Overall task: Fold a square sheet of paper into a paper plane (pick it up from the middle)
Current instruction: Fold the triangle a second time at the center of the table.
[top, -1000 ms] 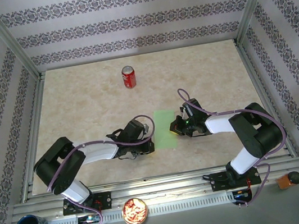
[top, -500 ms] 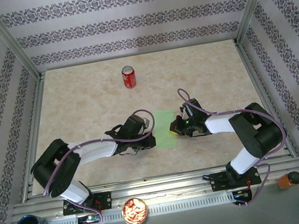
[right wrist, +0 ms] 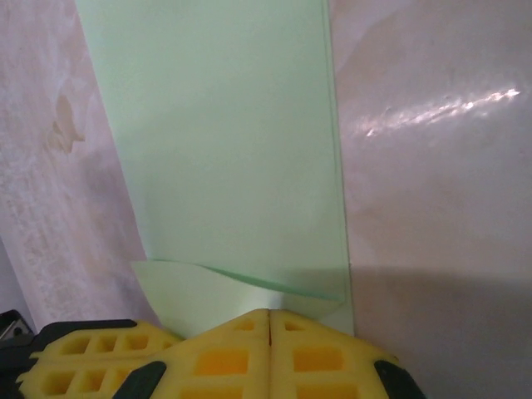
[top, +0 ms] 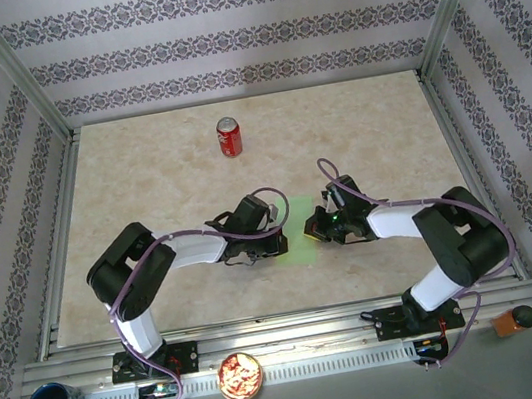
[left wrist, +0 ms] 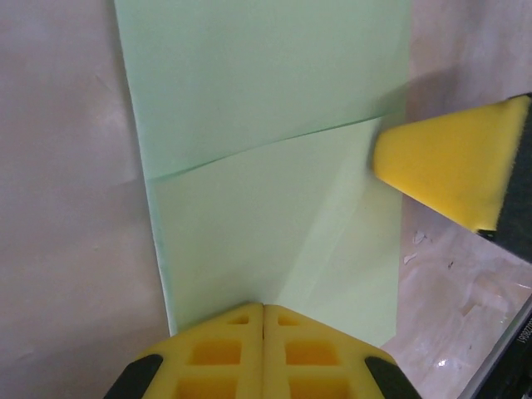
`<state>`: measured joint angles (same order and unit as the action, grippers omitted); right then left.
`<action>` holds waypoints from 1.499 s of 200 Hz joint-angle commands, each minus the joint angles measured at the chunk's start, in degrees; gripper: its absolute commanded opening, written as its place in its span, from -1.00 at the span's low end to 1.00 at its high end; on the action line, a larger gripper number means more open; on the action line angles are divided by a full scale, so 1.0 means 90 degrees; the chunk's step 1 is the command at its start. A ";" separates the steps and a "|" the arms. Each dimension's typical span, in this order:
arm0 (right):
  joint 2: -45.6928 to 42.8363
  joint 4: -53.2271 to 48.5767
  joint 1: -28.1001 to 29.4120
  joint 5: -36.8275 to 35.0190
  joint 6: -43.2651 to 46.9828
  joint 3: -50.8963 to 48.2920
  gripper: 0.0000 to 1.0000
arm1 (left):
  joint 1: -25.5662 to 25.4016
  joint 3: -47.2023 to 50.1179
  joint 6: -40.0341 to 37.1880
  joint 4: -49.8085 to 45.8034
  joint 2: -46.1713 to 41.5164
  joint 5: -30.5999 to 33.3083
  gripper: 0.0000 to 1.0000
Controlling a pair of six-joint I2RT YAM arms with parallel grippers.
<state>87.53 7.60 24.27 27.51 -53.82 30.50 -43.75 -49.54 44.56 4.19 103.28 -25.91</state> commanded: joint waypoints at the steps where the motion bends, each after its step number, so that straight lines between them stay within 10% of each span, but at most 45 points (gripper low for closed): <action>1: -0.0382 -0.0195 0.0160 -0.0078 0.0165 0.0127 -1.00 | 0.0056 0.0362 0.0007 0.0063 0.0117 -0.0066 -0.99; 75: 0.0331 0.0005 0.0683 -0.0290 -0.0085 0.0195 -1.00 | 0.0056 0.0671 0.0157 0.0227 -0.0011 -0.0080 -1.00; 155: 0.0095 -0.0168 -0.0631 -0.0273 0.0162 0.0012 -1.00 | 0.0037 0.1006 0.0464 0.0541 -0.0126 -0.0038 -1.00; 230: -0.1216 -0.0613 -0.0410 -0.0225 0.0372 -0.0104 -0.91 | -0.0649 0.1700 0.2379 0.1948 -0.0988 0.1308 -0.96; 274: -0.1671 -0.0904 0.0091 -0.0231 0.0253 -0.0360 -0.82 | -0.0664 0.0852 0.1164 0.0142 -0.2050 0.1789 -0.57; 300: -0.2045 -0.0903 0.0236 -0.0249 -0.0037 -0.0645 -0.75 | -0.0101 0.0535 0.0644 -0.0116 -0.1879 0.0699 -0.52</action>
<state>72.31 0.97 25.47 25.56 -52.51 26.96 -48.82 -42.11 56.71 8.97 85.71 -14.20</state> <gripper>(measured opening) 0.119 0.251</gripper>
